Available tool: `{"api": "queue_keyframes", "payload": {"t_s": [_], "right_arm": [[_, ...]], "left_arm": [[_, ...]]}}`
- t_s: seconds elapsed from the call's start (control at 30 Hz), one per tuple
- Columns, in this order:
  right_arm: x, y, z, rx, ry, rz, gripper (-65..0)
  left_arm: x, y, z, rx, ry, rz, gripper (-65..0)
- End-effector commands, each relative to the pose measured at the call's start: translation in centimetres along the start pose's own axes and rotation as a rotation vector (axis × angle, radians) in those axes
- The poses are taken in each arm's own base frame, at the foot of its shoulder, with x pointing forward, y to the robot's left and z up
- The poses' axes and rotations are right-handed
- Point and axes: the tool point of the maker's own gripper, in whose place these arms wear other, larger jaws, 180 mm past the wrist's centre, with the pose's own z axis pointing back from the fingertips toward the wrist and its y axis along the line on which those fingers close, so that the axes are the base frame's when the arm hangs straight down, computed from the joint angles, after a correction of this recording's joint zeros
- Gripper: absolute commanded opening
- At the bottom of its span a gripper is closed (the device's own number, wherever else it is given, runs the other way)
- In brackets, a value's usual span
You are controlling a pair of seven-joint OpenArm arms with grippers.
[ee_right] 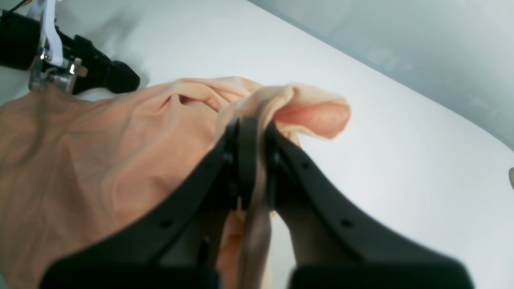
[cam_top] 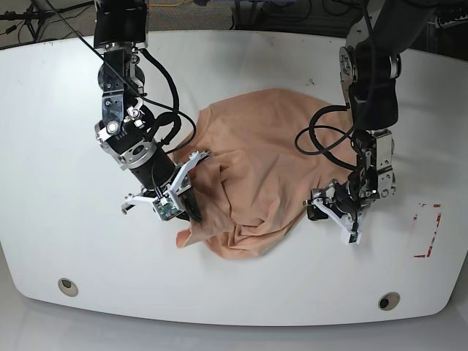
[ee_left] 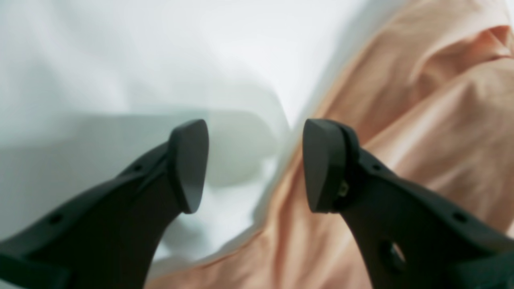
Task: Fold the T-shirt properly
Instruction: 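Move the left gripper across the shirt toward the right gripper and grasp fabric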
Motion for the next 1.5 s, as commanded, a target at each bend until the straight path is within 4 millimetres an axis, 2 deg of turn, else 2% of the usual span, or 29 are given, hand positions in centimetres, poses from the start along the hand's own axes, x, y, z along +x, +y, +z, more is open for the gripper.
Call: {"api": "queue_keyframes", "payload": {"t_s": [0.0,0.33,0.67,1.07,1.13,1.4,1.47], "right_arm": [[1.9,0.0,0.2,0.002,-0.067,0.002,-64.7],[1.8,0.0,0.2,0.003,-0.060,0.005,-64.6],[1.7,0.1,0.1,0.005,-0.059,0.003,-64.7],[1.5,0.2,0.2,0.009,-0.051,0.007,-65.0],[1.6,0.2,0.2,0.008,-0.056,0.008,-64.7],[1.5,0.2,0.2,0.011,-0.056,0.008,-64.7],[1.5,0.1,0.1,0.007,-0.051,0.005,-64.9]], "left_arm": [[0.9,-1.6,-0.3,-0.034,-0.011,-0.003,-30.7],[0.2,-3.3,-0.9,-0.061,-0.002,0.001,-30.7],[-0.4,-4.1,-1.2,-0.072,0.017,-0.014,-30.9],[-2.7,-4.5,-1.8,-0.088,0.107,-0.009,-34.8],[-3.5,-4.1,-1.7,-0.083,0.140,-0.017,-37.9],[-3.8,-3.9,-1.7,-0.082,0.143,-0.016,-51.5],[-3.9,-3.5,-1.6,-0.079,0.133,-0.016,-63.0]]}}
